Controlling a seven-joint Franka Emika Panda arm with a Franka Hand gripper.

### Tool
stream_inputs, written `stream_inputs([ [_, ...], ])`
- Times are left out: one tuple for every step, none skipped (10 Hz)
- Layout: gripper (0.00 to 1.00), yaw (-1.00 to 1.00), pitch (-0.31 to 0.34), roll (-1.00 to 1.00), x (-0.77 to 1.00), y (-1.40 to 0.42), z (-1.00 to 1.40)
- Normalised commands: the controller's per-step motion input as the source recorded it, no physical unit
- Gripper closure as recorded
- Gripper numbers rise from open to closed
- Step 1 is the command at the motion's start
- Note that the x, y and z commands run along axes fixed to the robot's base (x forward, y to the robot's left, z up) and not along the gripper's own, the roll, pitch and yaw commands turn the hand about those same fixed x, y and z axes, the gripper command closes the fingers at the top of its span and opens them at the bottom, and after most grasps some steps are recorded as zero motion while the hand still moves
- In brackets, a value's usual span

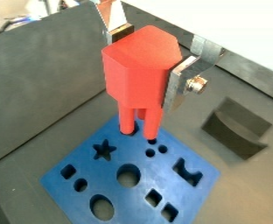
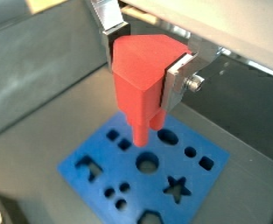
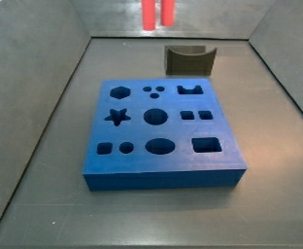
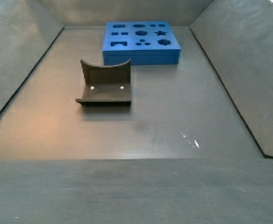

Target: Insert the 3 prong object.

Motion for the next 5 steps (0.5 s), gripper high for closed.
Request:
stream_inputs([
  [1.00,1.00,-0.119,0.03,-0.16,0.03,-0.85],
  [1.00,1.00,-0.119,0.03,-0.16,0.03,-0.85],
  [1.00,1.00,-0.107,0.06,-0.14,0.03,-0.85],
  [1.00,0.69,-0.050,0.03,0.09,0.33,-0.97],
  [1.00,0.53,-0.040,0.07,0.26,0.37,-0.90],
])
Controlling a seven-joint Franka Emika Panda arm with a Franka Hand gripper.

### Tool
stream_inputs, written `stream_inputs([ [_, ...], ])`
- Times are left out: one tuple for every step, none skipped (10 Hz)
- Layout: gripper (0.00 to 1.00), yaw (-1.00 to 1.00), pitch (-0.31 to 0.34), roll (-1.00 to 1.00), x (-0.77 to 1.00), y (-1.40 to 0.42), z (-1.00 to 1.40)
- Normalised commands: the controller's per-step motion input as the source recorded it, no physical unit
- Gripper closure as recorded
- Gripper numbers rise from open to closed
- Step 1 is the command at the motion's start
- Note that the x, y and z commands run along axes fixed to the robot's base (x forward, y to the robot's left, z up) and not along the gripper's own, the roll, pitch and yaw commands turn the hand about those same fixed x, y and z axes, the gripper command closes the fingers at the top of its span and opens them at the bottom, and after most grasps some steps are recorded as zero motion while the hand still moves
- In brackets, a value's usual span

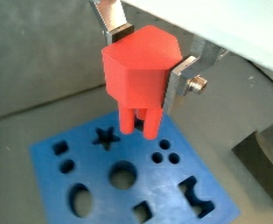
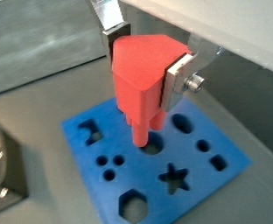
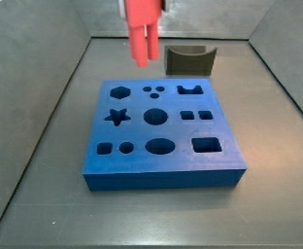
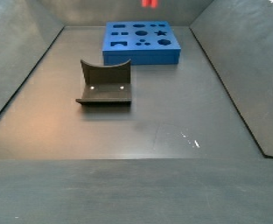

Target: Insert the 3 prong object.

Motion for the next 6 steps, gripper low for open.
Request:
stream_inputs([
  [1.00,0.52,-0.027,0.10,0.28,0.35,-0.84],
  [1.00,0.51,-0.016,0.13,0.28,0.35,-0.83],
  [1.00,0.54,-0.029,0.14,0.23,0.35,-0.86],
  [1.00,0.52,-0.049,0.13,0.11,0.35,-0.95],
  [1.00,0.46,0.000,0.16,0.23,0.32,-0.85],
  [1.00,0.51,0.000,0.16,0.20,0.24,-0.73],
])
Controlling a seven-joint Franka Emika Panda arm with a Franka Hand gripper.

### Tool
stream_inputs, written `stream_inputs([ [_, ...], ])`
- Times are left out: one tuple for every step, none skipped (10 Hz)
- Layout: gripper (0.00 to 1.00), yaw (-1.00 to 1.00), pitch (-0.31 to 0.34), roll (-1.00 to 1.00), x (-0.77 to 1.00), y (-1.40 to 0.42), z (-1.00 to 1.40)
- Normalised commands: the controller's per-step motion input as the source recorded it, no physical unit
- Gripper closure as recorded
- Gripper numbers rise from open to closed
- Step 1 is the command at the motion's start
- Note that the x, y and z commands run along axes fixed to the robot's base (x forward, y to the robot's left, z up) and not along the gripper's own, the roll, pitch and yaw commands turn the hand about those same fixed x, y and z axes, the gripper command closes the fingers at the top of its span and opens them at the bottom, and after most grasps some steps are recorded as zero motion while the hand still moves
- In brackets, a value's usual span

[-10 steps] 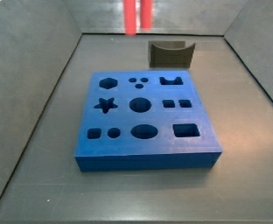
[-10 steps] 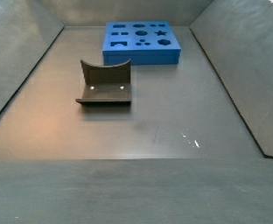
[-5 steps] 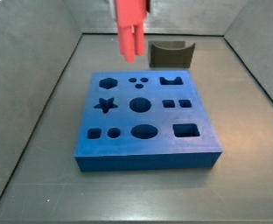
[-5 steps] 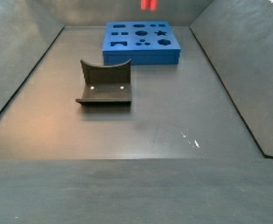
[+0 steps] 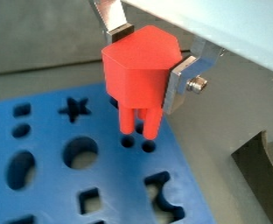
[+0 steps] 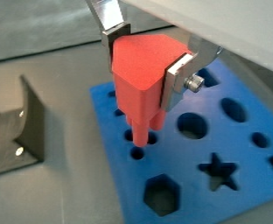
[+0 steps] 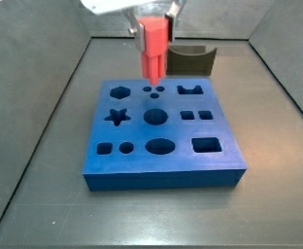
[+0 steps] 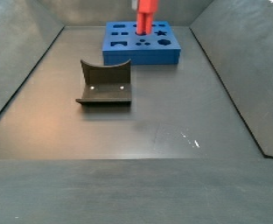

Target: Insert the 3 prong object.

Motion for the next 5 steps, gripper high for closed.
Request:
stream_inputs([
  [1.00,0.18,0.000,0.00,0.06,0.11,-0.42],
  [1.00,0.24,0.000,-0.03,0.03,0.00,-0.29],
  [1.00,0.35,0.000,-0.03,0.00,0.00,-0.25],
  [1.00,0.31,0.000,-0.01,0.00,0.00,-0.24],
  [1.00,0.28,0.000,0.00,0.00,0.00,-0.25],
])
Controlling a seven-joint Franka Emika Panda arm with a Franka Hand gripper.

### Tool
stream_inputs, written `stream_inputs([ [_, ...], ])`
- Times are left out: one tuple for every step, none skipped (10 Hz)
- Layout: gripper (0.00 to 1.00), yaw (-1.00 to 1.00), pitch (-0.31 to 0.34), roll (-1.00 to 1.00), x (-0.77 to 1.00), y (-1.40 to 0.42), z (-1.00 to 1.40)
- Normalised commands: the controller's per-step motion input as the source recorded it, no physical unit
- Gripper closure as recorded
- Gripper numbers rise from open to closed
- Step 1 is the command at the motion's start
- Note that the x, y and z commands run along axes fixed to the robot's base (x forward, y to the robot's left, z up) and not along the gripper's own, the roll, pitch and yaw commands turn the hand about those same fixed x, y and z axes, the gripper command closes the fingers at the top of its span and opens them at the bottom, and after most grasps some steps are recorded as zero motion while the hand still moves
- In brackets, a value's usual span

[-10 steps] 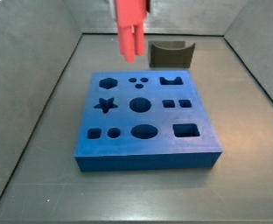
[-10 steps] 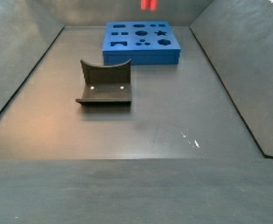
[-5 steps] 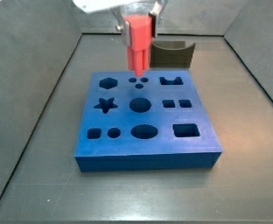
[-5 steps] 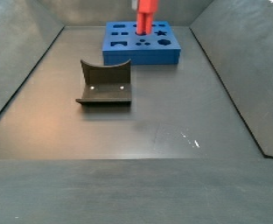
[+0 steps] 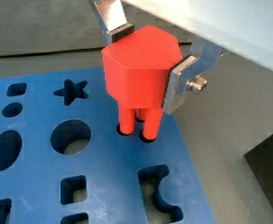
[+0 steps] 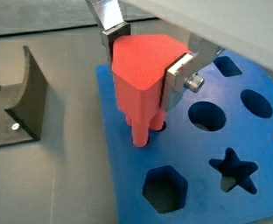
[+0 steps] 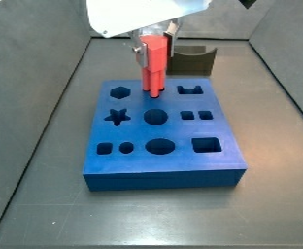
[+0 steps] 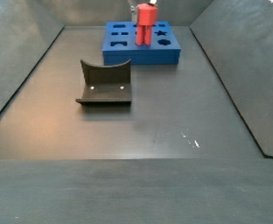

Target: Insert the 3 prong object.

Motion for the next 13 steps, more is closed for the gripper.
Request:
stream_inputs([
  [1.00,0.20,0.000,-0.01,0.01,0.00,-0.33],
  [1.00,0.00,0.000,-0.05,0.12,-0.08,-0.35],
  [1.00,-0.05,-0.030,-0.05,0.11,-0.06,-0.41],
  [1.00,-0.11,-0.041,-0.02,0.12,-0.06,-0.46],
  [1.00,-0.29,-0.050,0.00,0.01,-0.08,-0.53],
  [1.00,-0.25,-0.039,0.00,0.02,-0.07,-0.57],
  [1.00,-0.21,-0.036,0.00,0.00,-0.08,-0.58],
  [1.00,-0.19,-0.031,0.00,0.01,-0.08,-0.56],
  [1.00,-0.16,-0.024,0.00,0.03,-0.09,-0.53],
  [1.00,-0.12,-0.004,0.04,0.05,-0.10,-0.53],
  [1.00,-0.08,0.016,0.19,0.17,-0.18,-0.48],
  [1.00,-0.05,0.000,0.01,0.01,0.00,-0.07],
  [1.00,0.00,0.000,0.00,0.00,0.00,0.00],
])
